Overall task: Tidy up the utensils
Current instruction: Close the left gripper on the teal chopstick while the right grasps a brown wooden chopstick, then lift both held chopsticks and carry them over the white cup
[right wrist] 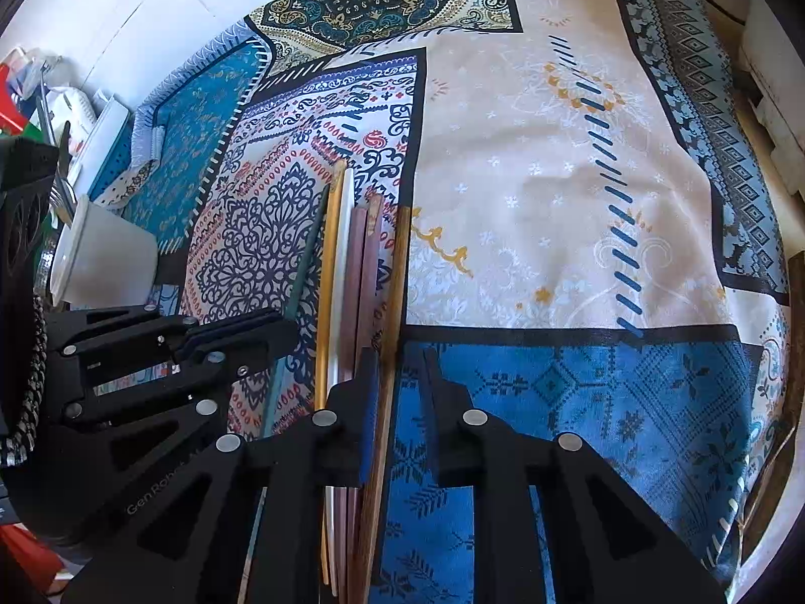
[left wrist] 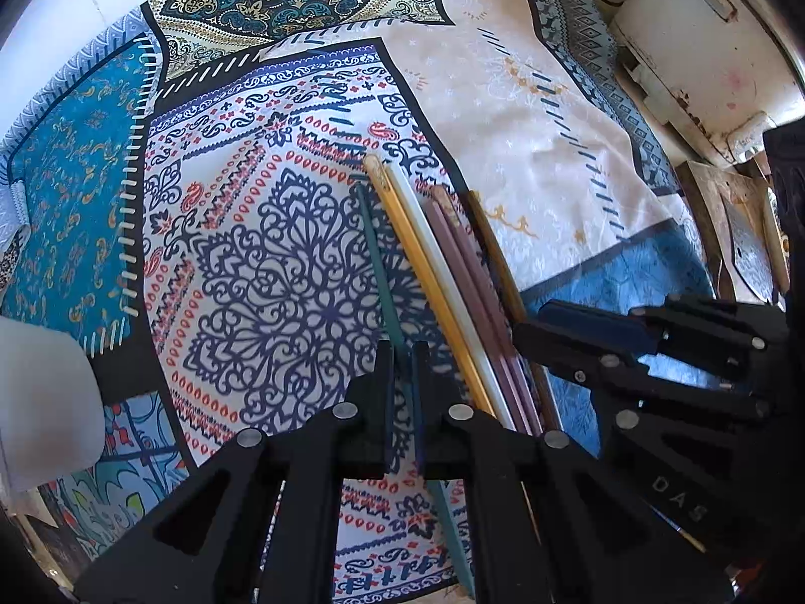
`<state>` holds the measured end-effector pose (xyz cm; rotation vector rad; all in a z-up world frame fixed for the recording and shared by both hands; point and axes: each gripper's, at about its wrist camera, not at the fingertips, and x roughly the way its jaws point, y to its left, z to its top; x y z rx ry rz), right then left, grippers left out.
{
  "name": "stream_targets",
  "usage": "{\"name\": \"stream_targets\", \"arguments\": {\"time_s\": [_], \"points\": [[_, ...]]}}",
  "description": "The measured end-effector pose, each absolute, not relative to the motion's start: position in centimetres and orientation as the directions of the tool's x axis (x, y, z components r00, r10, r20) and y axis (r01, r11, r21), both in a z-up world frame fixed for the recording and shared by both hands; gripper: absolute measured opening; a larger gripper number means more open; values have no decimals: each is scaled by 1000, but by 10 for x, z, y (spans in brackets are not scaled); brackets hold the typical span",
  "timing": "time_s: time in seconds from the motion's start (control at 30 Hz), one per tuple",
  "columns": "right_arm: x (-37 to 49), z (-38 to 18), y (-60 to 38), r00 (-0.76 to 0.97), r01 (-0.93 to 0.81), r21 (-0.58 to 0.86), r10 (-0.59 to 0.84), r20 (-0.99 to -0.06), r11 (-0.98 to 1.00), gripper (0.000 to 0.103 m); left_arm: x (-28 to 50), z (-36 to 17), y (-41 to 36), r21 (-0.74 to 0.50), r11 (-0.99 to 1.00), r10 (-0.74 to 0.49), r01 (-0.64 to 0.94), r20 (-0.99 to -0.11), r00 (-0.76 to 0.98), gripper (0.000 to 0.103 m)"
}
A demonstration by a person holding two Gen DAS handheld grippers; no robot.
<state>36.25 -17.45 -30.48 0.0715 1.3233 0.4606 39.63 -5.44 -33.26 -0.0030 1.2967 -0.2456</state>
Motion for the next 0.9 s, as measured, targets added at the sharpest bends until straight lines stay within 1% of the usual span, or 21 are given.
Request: {"name": "stream_targets", "arguments": {"time_s": [0.03, 0.23, 0.3, 0.33, 0.63, 0.77, 0.87, 0.9], "points": [[363, -305, -173, 180, -289, 296, 355, -917, 911, 8, 400, -333, -56, -136, 975, -178, 178, -952, 250, 7], [362, -302, -176, 186, -259, 308, 360, -914, 916, 7, 401, -334, -69, -69, 981, -116, 183, -958, 263, 4], [358, -296, -181, 203, -250, 306, 358, -911, 919, 6, 398, -332, -66, -91, 982, -132, 163, -956, 261, 3], [355, -291, -183, 216, -248, 308, 362, -907, 919, 6, 395, -330, -63, -94, 984, -133, 153, -954, 268, 0], [335, -244, -196, 337, -252, 310, 383, -860, 917, 6, 373, -300, -46, -137, 981, -175, 135, -927, 331, 0], [327, -226, -198, 387, -256, 295, 377, -842, 921, 6, 372, -303, -38, -161, 979, -192, 123, -930, 314, 0], [321, -215, -200, 416, -254, 287, 372, -829, 924, 6, 370, -312, -37, -159, 981, -185, 113, -941, 283, 6], [320, -212, -202, 422, -253, 288, 374, -826, 923, 6, 372, -316, -39, -155, 981, -182, 116, -945, 272, 13]]}}
